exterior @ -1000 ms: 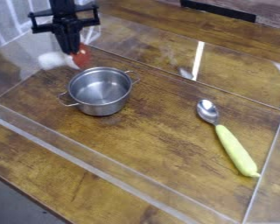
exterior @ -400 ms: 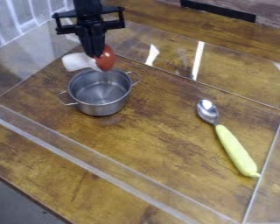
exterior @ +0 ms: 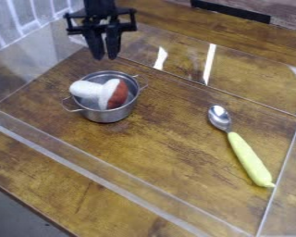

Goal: Put the mushroom in the silver pot

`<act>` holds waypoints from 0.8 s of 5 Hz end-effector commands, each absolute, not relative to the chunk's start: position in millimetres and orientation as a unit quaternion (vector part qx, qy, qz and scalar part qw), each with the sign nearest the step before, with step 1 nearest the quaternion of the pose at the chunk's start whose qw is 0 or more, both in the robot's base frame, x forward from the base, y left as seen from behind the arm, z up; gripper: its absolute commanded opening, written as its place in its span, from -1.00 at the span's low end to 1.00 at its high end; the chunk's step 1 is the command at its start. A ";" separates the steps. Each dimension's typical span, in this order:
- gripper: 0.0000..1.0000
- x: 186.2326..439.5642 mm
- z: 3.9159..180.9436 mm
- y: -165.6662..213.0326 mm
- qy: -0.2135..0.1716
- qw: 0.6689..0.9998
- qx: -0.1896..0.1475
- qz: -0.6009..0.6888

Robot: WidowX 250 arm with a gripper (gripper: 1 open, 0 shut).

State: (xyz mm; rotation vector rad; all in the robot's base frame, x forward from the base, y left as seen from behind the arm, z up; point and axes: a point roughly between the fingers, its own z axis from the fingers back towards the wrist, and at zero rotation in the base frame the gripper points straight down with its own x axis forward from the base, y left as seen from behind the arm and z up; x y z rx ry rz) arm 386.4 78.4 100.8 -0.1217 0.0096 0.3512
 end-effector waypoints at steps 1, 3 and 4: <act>1.00 382.9 112.1 81.3 -0.021 0.980 -0.055 0.188; 1.00 375.3 90.6 75.2 -0.011 0.976 -0.054 0.212; 1.00 384.8 76.4 77.1 -0.005 0.976 -0.053 0.213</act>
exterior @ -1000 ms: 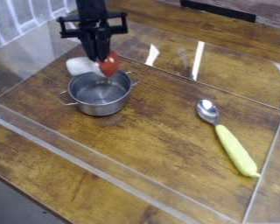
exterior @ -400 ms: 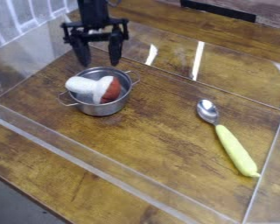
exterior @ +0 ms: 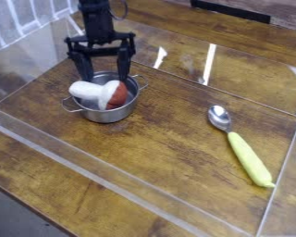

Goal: Put the mushroom in the silver pot

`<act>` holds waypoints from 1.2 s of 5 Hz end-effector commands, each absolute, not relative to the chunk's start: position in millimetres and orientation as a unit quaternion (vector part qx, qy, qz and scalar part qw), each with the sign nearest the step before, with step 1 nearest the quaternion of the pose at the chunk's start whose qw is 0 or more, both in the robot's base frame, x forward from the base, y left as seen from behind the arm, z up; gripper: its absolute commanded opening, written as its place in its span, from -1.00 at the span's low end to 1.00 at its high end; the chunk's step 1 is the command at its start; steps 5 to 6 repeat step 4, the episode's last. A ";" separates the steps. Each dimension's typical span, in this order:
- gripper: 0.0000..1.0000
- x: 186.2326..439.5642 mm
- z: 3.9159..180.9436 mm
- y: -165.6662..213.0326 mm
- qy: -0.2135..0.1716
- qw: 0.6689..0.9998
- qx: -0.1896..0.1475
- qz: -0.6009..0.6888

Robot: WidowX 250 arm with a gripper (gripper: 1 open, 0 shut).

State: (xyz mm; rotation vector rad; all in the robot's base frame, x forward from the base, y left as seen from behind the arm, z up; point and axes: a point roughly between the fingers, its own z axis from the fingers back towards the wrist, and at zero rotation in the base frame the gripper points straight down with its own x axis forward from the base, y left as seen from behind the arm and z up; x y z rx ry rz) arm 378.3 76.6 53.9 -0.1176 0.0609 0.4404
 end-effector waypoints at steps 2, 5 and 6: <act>-1.00 393.6 56.6 78.7 0.004 0.968 -0.050 0.247; -1.00 388.8 56.6 79.8 0.005 0.947 -0.050 0.317; -1.00 388.8 56.6 79.8 0.005 0.947 -0.050 0.317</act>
